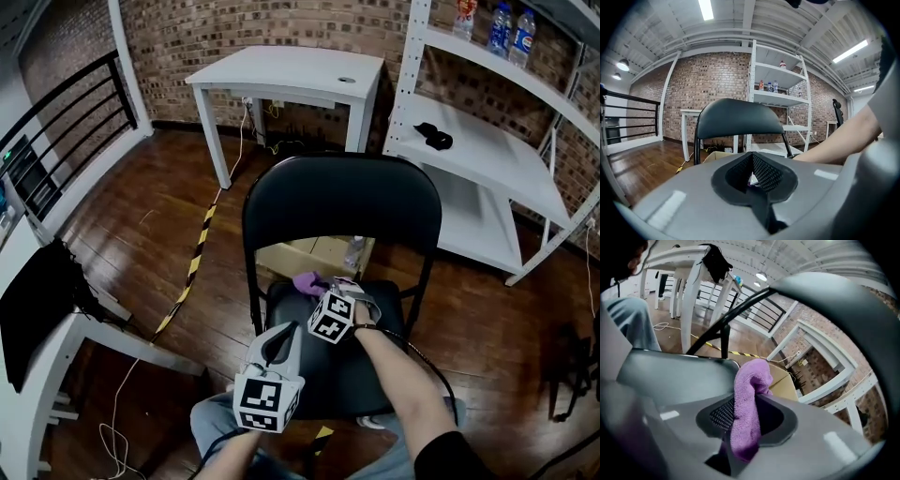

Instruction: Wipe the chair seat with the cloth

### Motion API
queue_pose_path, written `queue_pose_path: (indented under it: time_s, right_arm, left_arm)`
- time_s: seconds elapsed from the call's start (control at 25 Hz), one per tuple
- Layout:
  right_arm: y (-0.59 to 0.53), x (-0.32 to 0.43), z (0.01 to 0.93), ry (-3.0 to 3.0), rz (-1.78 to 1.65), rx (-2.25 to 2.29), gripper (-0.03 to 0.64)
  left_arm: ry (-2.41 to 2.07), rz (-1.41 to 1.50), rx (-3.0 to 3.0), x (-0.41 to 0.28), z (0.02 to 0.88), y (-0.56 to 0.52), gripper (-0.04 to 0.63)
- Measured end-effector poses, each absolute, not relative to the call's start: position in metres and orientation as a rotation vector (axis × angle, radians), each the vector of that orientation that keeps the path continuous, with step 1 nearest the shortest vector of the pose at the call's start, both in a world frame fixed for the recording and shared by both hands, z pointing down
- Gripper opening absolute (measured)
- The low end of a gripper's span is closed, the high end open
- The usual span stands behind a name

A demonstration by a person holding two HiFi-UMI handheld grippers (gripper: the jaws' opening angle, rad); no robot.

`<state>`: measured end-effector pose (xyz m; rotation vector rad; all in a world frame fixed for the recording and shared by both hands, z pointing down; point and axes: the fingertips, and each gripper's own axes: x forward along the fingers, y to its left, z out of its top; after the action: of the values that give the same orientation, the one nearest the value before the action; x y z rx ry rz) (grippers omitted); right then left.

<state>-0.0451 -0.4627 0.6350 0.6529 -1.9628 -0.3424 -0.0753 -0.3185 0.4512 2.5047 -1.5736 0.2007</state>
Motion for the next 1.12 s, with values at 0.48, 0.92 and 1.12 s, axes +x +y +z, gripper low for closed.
queue_pose_path:
  time_s: [0.48,0.92,1.12]
  right_arm:
    - [-0.439,-0.035,0.662,-1.911,-0.294,0.592,0.112]
    - [-0.335,-0.033,0.662,-1.977,-0.262,0.52,0.112]
    - [-0.281,-0.037,0.66,-2.008,-0.279,0.461,0.112]
  left_arm:
    - [-1.589,0.2,2.457,-0.077,0.466,-0.323,0.005]
    - [-1.594,0.209,2.484,-0.064,0.459,-0.294,0.006]
    - [-1.6,0.203,2.492,-0.06,0.454,-0.281,0.006]
